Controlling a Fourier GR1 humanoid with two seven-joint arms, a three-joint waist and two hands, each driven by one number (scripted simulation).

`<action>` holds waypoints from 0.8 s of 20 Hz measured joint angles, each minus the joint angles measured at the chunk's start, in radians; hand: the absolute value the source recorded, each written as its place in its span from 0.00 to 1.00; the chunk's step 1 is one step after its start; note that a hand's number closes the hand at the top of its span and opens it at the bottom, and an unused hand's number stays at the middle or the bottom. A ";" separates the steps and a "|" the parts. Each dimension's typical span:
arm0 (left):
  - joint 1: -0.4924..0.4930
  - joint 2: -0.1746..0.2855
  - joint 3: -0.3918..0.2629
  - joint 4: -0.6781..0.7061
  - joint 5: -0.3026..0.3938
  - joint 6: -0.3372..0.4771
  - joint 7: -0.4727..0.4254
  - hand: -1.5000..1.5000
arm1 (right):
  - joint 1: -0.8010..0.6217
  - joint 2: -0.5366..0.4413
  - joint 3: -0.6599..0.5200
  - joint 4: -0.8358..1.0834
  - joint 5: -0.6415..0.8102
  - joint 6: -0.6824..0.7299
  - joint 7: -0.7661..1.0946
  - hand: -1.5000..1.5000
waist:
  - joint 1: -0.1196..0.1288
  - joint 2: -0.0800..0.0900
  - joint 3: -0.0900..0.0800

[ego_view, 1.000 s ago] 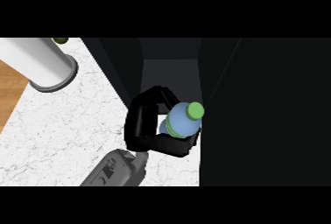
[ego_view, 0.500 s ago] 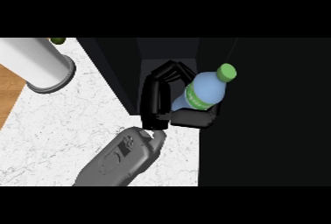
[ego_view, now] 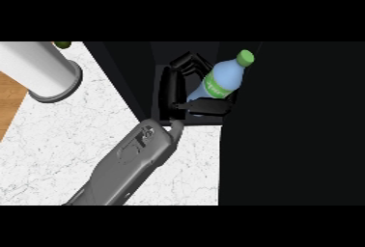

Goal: Pick up the bottled water, place it into the cabinet and close the cabinet

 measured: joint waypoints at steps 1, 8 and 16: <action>-0.007 0.000 0.007 0.025 0.000 -0.005 -0.007 1.00 | 0.005 0.003 -0.003 0.001 -0.003 0.004 -0.003 0.00 | -0.001 0.000 0.000; -0.061 -0.001 0.046 0.207 0.046 -0.036 -0.076 1.00 | -0.019 0.009 0.017 0.003 -0.019 0.003 0.025 0.00 | -0.010 0.003 0.000; -0.119 -0.001 0.147 0.400 0.113 -0.095 -0.209 1.00 | -0.010 -0.012 -0.032 0.020 -0.045 0.039 -0.003 0.00 | -0.020 0.005 -0.001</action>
